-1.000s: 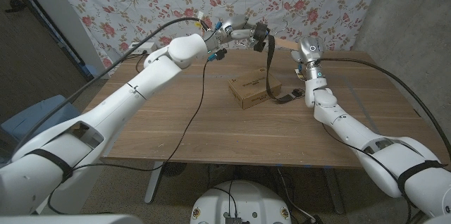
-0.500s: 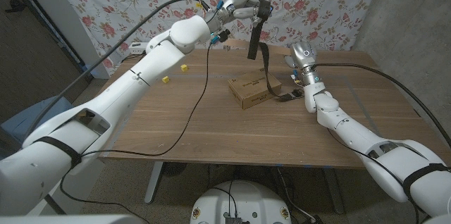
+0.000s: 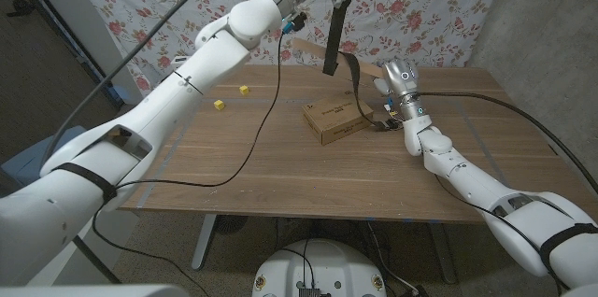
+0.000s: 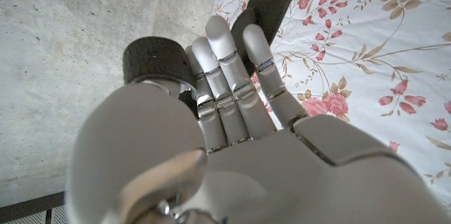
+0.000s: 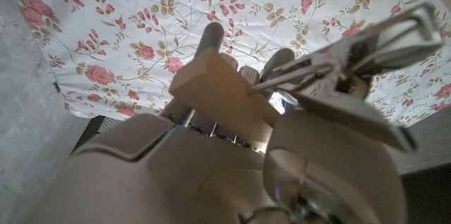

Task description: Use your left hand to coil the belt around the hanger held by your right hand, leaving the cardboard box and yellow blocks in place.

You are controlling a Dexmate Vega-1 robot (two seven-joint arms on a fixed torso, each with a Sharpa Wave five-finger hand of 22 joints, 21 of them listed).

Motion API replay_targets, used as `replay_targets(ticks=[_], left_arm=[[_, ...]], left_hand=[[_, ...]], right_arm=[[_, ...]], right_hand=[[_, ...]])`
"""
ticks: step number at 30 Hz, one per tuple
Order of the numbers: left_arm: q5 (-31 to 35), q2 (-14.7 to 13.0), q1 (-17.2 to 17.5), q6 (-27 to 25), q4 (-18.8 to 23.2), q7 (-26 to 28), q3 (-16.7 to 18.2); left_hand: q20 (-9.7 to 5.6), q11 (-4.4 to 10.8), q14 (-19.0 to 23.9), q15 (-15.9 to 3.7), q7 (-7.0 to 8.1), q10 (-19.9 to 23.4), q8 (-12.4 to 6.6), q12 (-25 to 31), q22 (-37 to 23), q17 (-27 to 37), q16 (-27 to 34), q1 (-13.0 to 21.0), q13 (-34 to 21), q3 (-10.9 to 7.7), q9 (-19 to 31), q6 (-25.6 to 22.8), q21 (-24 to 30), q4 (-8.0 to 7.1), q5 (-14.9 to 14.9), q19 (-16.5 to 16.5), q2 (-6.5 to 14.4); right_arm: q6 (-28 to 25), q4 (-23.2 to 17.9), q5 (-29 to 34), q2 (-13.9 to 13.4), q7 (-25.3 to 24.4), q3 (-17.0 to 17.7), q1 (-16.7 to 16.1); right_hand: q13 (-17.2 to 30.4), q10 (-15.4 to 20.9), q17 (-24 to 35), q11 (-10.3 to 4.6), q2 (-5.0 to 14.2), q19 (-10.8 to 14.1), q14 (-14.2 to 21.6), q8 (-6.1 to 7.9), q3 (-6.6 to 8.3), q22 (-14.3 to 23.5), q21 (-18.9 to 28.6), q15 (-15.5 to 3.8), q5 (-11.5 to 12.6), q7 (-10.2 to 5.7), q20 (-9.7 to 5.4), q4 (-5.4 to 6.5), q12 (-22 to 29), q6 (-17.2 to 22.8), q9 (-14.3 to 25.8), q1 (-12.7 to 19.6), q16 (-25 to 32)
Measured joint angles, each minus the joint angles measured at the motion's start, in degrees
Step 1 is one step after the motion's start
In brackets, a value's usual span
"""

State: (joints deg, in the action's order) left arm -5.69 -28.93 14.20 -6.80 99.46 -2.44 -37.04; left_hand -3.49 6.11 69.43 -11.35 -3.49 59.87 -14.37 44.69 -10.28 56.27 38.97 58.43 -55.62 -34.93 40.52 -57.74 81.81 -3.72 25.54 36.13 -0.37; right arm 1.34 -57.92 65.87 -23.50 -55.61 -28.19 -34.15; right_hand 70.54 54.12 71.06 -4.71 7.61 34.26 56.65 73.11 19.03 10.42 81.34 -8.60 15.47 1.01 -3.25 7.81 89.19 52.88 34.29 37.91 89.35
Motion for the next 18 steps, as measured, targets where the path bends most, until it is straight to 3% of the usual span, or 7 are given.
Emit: replay_targets(ticks=[1,7,18], left_arm=[[0.34,0.13,-0.35,-0.47,-0.07,0.55,0.08],[1.49,0.64,-1.52,-2.42,-0.44,2.66,0.38],[4.2,1.21,-3.6,-6.74,-1.48,6.88,0.86]], left_hand=[[0.0,0.03,0.01,0.01,0.0,0.03,0.01,-0.03,0.0,0.09,0.0,0.0,0.0,-0.06,0.01,0.0,0.0,-0.06,0.0,0.0,0.0],[0.0,0.03,0.11,0.08,-0.01,0.03,0.01,-0.37,-0.03,0.12,-0.21,-0.18,-0.15,-0.07,0.0,-0.01,0.0,-0.07,0.0,0.0,-0.28],[-0.01,0.23,0.19,-0.03,-0.19,0.26,0.46,-0.64,-0.09,0.11,-0.42,-0.06,-0.24,-0.07,0.24,-0.2,0.06,-0.07,-0.02,-0.01,-0.52]], right_arm=[[1.45,-0.29,0.01,-0.09,-2.25,0.19,-0.19],[3.07,-1.56,0.07,-0.18,-4.53,1.61,-1.01],[13.15,-3.96,9.32,3.58,-7.33,12.29,-3.94]], right_hand=[[0.0,0.0,0.03,0.0,0.0,0.0,-0.01,0.0,0.0,0.0,0.0,-0.01,0.0,0.0,0.0,0.0,0.0,0.0,-0.03,0.0,0.0],[0.0,-0.64,0.01,-0.2,0.0,-0.46,-0.71,0.22,-0.1,0.0,-0.44,0.28,0.0,-0.05,0.02,-0.08,0.0,-0.05,-0.24,0.0,0.01],[-1.07,-2.87,0.17,-0.21,0.13,-2.33,-3.15,0.22,-1.16,0.0,-1.95,1.1,0.5,-0.73,0.29,0.15,-1.53,-1.37,-0.47,-0.13,0.01]])
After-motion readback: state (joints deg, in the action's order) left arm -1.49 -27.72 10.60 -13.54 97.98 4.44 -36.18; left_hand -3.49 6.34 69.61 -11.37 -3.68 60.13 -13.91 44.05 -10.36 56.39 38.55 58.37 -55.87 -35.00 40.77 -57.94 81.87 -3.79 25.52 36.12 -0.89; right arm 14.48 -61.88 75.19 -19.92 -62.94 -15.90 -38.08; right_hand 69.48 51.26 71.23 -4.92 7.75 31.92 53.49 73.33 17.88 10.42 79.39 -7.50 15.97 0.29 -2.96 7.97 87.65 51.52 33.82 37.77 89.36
